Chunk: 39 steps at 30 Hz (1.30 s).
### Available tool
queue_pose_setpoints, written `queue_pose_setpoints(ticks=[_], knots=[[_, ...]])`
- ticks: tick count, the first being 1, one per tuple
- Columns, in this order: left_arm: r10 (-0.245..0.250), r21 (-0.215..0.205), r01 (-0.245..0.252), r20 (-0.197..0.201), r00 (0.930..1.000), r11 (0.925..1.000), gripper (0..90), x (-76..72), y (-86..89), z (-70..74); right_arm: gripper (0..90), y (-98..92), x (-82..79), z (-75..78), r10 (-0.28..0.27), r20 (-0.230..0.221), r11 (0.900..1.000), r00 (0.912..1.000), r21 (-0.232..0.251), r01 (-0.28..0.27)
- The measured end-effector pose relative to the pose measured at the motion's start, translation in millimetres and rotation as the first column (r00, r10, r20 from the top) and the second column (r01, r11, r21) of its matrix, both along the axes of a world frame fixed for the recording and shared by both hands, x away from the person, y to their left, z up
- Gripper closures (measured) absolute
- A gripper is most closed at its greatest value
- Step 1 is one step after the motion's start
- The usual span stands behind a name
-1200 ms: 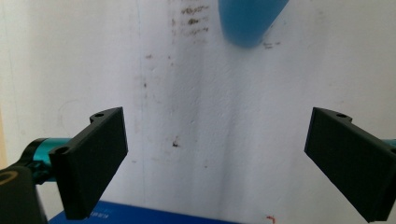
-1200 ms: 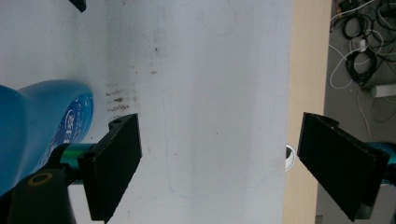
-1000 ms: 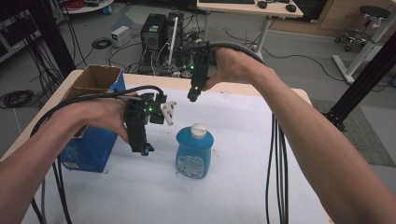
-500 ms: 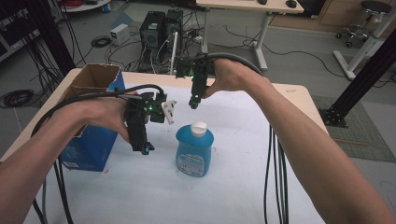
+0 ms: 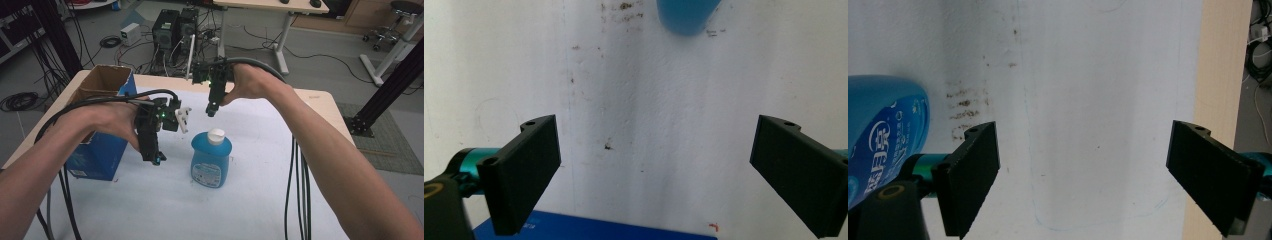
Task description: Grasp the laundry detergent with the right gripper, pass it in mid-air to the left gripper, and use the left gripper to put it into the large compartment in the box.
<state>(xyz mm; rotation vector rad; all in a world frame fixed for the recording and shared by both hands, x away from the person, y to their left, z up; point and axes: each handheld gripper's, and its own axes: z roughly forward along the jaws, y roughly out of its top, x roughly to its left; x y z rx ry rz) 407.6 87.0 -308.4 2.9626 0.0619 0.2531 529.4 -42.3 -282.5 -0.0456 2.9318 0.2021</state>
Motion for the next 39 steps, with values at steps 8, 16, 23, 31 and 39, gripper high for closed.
queue_pose_setpoints(ticks=[8, 16, 23, 31, 39], knots=[[0.014, -0.017, -0.015, -0.034, 0.9993, 0.9997, 6.0, -6.3, 3.7, -2.1, 13.3, -24.8, -10.3, 2.2, -0.035, -0.008, 0.999, 0.9993, 0.018, 0.035], [0.026, -0.014, -0.026, -0.043, 0.9987, 0.9996, 6.1, -8.9, 6.6, -2.6, 13.3, -54.2, -24.9, 6.0, -0.076, 0.003, 0.997, 0.9971, 0.006, 0.076], [0.04, 0.028, -0.038, -0.087, 0.9954, 0.9989, 6.1, -5.1, 9.5, -8.8, 13.3, -78.0, -47.1, 15.5, -0.098, 0.02, 0.995, 0.995, 0.032, 0.097], [0.038, 0.012, -0.037, -0.068, 0.9969, 0.9992, 6.0, -9.6, 14.4, -8.6, 13.3, -107.5, -79.2, 15.4, -0.106, 0.013, 0.99, 0.9943, 0.093, 0.104], [0.016, -0.003, -0.016, -0.05, 0.9986, 0.9999, 6.0, -11.7, 12.0, -5.8, 13.2, -121.4, -101.6, 12.0, -0.123, -0.004, 0.98, 0.9924, 0.158, 0.122]])
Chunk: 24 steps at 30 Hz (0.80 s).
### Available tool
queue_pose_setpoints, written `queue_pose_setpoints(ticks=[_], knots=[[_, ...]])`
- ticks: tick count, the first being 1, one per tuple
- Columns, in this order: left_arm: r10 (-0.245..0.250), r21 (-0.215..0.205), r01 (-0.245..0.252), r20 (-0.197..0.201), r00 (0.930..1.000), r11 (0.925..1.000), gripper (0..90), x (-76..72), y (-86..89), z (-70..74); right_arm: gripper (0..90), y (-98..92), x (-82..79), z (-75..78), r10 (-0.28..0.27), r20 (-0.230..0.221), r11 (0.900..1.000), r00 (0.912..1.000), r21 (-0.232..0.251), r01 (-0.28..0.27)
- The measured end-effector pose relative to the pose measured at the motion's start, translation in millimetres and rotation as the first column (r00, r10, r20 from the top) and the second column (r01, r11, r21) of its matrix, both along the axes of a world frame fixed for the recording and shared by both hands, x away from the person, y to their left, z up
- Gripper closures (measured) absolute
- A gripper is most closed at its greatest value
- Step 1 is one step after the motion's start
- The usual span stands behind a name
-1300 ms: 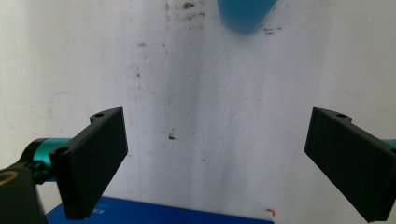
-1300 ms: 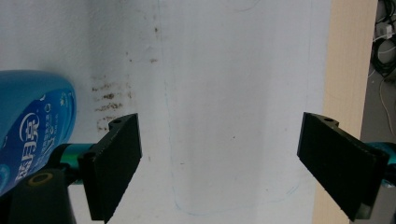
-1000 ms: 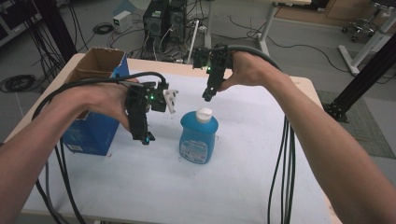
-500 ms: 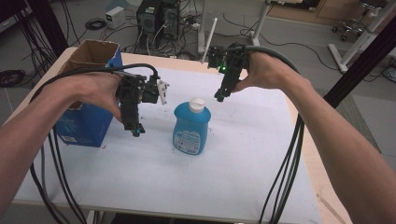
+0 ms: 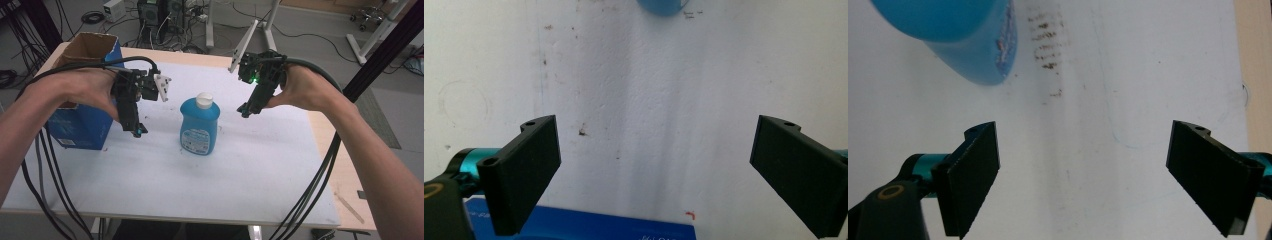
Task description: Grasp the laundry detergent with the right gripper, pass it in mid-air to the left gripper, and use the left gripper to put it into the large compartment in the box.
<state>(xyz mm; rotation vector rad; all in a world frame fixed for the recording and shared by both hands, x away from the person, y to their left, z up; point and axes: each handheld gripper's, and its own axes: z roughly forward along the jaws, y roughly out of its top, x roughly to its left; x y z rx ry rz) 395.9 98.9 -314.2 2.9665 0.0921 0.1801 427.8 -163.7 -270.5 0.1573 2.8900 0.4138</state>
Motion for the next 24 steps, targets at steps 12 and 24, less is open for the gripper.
queue_pose_setpoints(ticks=[12, 24], knots=[[-0.011, -0.006, 0.011, 0.021, 0.9997, 0.9999, 6.0, -2.1, -1.1, 3.0, 13.2, -10.8, -29.5, -28.8, 0.009, -0.072, 0.987, 0.9973, 0.158, 0.003], [-0.017, -0.018, 0.017, 0.031, 0.9994, 0.9997, 6.0, -4.0, -2.2, 2.8, 13.2, 1.1, -41.8, -58.5, 0.016, -0.126, 0.938, 0.9919, 0.345, 0.028]])
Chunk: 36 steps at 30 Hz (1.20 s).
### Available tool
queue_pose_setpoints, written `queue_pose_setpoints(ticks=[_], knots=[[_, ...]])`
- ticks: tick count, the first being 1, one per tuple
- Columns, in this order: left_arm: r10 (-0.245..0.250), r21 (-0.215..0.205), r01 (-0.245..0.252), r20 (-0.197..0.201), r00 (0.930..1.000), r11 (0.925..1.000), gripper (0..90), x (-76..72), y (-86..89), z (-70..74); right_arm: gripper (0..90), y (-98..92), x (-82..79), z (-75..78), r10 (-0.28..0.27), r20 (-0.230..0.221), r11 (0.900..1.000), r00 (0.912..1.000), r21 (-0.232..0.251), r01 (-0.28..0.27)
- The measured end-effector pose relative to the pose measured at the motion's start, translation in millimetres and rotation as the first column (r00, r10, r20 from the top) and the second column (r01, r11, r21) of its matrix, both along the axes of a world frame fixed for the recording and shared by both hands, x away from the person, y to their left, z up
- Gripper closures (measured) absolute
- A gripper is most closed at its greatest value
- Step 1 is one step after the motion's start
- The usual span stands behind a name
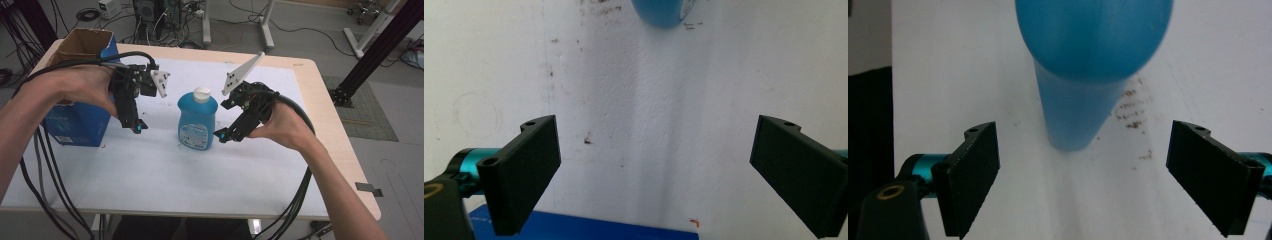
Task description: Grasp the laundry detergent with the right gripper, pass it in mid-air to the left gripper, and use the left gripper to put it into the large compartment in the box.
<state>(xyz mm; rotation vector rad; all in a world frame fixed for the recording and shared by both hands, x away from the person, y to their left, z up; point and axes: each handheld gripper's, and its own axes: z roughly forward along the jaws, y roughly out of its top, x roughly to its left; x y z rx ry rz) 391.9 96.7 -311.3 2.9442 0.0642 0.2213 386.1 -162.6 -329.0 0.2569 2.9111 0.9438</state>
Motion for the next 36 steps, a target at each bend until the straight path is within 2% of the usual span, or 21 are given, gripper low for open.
queue_pose_setpoints(ticks=[1, 12, 23, 36], knots=[[0.004, -0.016, -0.004, -0.001, 1.0, 0.9999, 6.0, -0.5, 1.3, 0.4, 13.2, 1.2, -0.2, -2.0, 0.005, -0.004, 1.0, 1.0, 0.008, -0.005], [0.009, -0.02, -0.008, 0.016, 0.9998, 0.9998, 6.0, -1.7, 4.6, 3.6, 13.3, 14.6, 1.9, -19.8, -0.003, -0.022, 0.997, 0.9998, 0.075, 0.005], [0.021, -0.025, -0.02, 0.028, 0.9994, 0.9995, 6.0, -2.4, 6.0, 4.3, 13.3, 19.4, 3.0, -28.1, -0.03, 0.009, 0.988, 0.9995, 0.15, 0.028], [0.017, -0.018, -0.017, 0.038, 0.9991, 0.9997, 6.0, -2.4, 6.3, 5.0, 13.5, 23.6, 2.9, -34.9, -0.045, 0.01, 0.983, 0.999, 0.178, 0.042]])
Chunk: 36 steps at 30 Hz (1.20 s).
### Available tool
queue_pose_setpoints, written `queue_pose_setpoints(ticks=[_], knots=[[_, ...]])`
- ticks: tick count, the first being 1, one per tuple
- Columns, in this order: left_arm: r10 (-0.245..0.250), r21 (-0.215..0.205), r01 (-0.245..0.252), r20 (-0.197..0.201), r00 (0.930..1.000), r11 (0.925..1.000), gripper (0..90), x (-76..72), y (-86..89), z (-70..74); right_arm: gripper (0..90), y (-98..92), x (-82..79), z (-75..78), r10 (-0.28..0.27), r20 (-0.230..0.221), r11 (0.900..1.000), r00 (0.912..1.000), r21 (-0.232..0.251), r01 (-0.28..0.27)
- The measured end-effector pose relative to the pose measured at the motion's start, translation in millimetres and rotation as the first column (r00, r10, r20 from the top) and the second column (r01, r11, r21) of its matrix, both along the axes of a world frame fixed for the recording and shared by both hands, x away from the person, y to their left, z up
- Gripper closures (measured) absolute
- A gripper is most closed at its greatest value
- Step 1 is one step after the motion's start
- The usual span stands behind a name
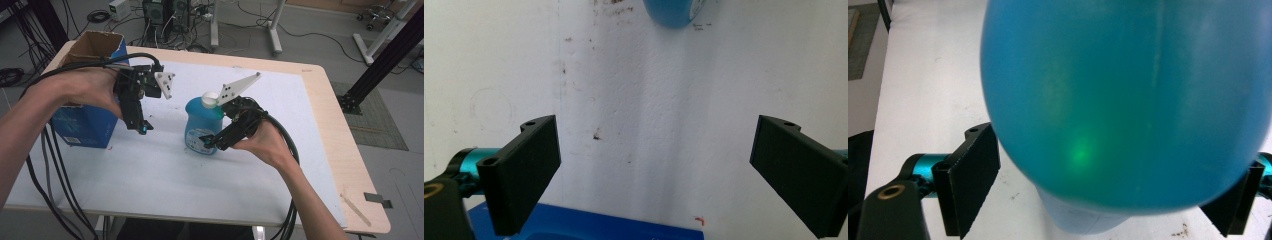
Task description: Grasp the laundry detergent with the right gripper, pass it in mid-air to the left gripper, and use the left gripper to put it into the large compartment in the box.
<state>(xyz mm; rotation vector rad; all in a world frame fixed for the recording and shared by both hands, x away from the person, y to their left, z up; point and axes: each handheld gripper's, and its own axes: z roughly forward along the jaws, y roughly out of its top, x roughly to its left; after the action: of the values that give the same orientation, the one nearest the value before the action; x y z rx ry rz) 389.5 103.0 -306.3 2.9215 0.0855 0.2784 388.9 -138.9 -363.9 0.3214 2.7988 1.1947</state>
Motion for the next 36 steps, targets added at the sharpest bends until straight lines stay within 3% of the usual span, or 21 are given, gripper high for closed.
queue_pose_setpoints(ticks=[36], knots=[[0.002, -0.001, -0.002, 0.009, 1.0, 1.0, 6.0, -0.6, 1.2, -0.4, 32.7, 3.0, 2.3, -6.6, 0.004, 0.0, 0.999, 1.0, 0.036, -0.004]])
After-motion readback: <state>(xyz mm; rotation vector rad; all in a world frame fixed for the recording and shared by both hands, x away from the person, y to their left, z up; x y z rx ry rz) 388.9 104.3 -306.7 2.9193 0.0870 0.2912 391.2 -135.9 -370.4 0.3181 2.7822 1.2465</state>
